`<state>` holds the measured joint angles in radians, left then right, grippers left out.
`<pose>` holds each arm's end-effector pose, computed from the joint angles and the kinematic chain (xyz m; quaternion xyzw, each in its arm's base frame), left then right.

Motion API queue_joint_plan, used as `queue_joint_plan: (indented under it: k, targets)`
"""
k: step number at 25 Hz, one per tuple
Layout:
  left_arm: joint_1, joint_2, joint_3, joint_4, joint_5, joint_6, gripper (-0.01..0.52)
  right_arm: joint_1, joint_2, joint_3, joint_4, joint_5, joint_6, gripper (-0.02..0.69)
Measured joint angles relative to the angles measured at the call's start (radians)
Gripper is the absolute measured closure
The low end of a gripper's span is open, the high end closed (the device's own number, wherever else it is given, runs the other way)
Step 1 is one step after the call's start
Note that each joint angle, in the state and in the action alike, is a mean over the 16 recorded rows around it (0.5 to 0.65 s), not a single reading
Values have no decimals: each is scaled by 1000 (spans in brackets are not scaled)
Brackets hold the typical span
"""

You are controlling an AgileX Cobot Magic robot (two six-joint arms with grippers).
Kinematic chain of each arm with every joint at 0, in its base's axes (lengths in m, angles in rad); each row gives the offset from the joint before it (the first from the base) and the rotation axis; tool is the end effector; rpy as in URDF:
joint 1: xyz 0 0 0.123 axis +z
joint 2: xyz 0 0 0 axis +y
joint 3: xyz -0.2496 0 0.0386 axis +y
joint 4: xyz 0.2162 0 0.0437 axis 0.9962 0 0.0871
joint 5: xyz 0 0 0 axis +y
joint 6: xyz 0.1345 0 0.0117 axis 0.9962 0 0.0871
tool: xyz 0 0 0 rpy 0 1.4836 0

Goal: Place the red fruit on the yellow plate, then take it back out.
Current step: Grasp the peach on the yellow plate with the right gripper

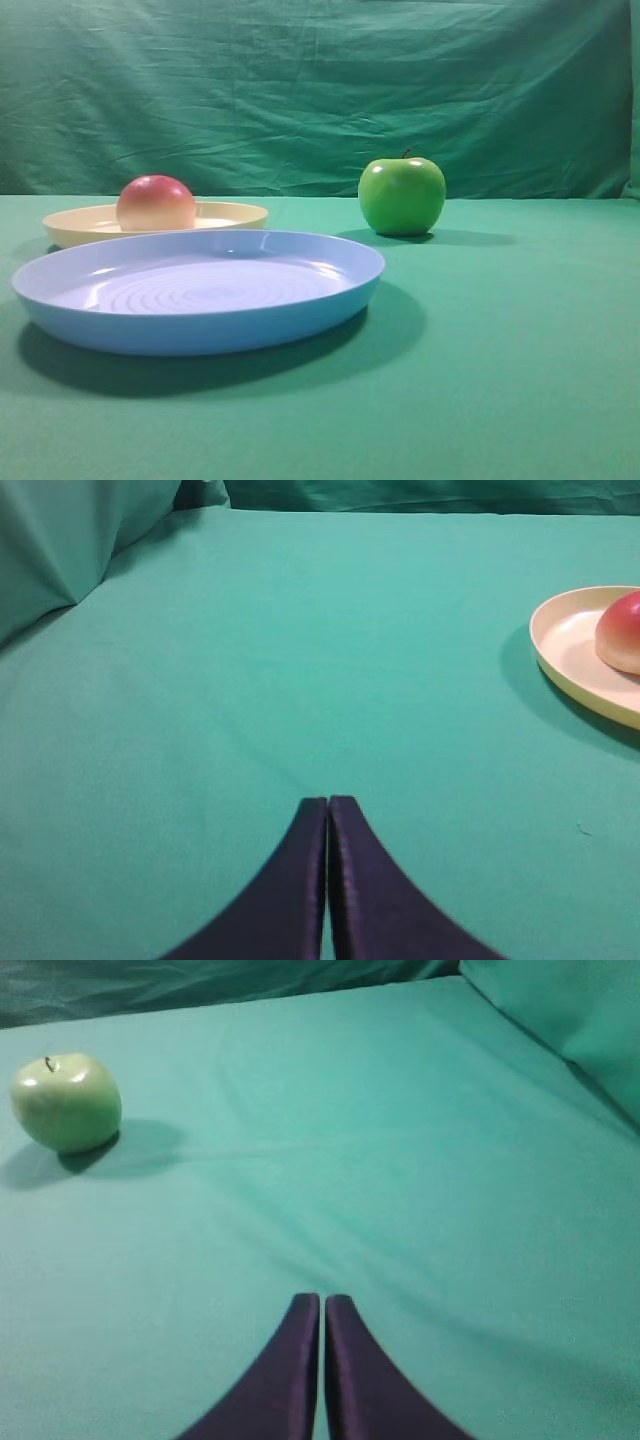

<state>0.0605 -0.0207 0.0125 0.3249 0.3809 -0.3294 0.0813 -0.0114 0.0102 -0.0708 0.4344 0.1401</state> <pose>0.0936 0.0217 0.1664 -0.0705 0.7913 0.0576 0.6046 0.0931 0.0036 0.1570 0.0063 0.8179 0.0330 0.5743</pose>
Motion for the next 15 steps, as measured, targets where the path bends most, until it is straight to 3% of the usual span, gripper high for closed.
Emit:
queue_joint_plan:
  k: [15]
  targets:
    - [0, 0, 0, 0, 0, 0, 514, 0, 0, 11, 15, -92, -1, 665]
